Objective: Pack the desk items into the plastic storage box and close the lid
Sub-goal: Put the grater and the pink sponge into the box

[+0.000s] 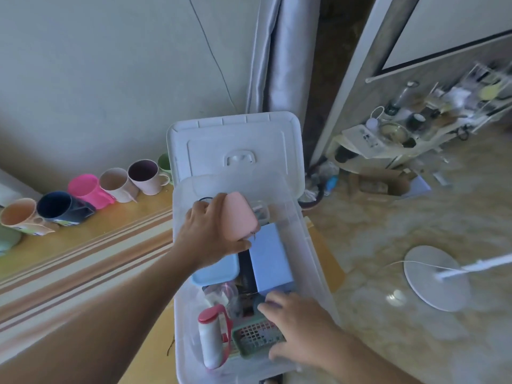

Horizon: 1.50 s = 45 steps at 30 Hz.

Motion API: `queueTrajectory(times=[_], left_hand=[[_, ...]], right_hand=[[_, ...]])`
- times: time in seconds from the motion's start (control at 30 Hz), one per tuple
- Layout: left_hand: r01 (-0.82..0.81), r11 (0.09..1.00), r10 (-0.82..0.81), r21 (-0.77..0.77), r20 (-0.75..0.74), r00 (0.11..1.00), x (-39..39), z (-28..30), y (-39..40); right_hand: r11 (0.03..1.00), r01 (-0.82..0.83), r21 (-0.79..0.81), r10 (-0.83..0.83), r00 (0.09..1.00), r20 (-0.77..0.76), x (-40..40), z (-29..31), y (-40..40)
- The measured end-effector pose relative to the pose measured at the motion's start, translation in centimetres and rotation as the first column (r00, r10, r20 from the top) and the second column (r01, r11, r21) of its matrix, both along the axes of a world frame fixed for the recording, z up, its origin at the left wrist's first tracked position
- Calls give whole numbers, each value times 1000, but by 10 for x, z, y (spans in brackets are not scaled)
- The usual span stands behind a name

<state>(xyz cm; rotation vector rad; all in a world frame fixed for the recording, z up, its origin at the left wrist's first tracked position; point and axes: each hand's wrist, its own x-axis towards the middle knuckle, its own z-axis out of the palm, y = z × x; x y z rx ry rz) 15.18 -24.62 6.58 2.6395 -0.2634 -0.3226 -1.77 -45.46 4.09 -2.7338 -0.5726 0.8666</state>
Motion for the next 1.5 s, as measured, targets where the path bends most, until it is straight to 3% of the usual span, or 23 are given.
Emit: queueTrajectory(times=[0.13,0.33,0.5,0.7,0.83,0.9,1.0,1.07,1.13,1.2,1.27,1.33,1.4,1.5], left_hand=[[35,999,-36,28,13,999,43,-10,-38],[62,996,-65,68,45,997,70,-49,-83],[202,961,-195,190,-55,979,74,-74,-95],[401,884,-353,239,-217,910,87,-81,-87],[443,739,-348,508,-275,896,85,-65,-77],[458,710,-336,535,-314,888,80,-45,-76],[433,840,-405,326,-153,901,66,-10,-54],[358,933,-353,-41,95,931,51,14,-16],[302,919,-188,-252,392,900,29,25,40],[137,942,37,-305,503,863,-1,18,100],[-123,943,236,-309,364,901,-37,-8,150],[-251,952,279,-177,162,946,-76,-44,181],[-179,984,179,-1,-44,983,-114,-82,194],[-29,985,81,169,-311,947,-158,-132,189]], right_hand=[[988,113,102,-119,991,56,-11,-2,-7],[946,301,120,-317,936,154,-25,-8,-10],[902,363,232,-413,882,226,-22,-9,-10],[914,303,269,-378,876,300,-23,-13,-11],[946,261,194,-314,885,344,-28,-15,-8],[957,259,133,-290,894,341,-26,-16,-6],[963,264,45,-263,903,340,-21,-17,-3],[964,266,18,-255,901,351,-20,-19,-1],[959,281,23,-269,886,378,-19,-19,1],[950,310,39,-298,862,411,-18,-19,4],[945,321,70,-317,835,450,-17,-18,14],[944,310,115,-326,811,487,-15,-13,33],[948,281,151,-318,804,502,-9,-7,62],[948,238,211,-314,814,489,1,2,112]])
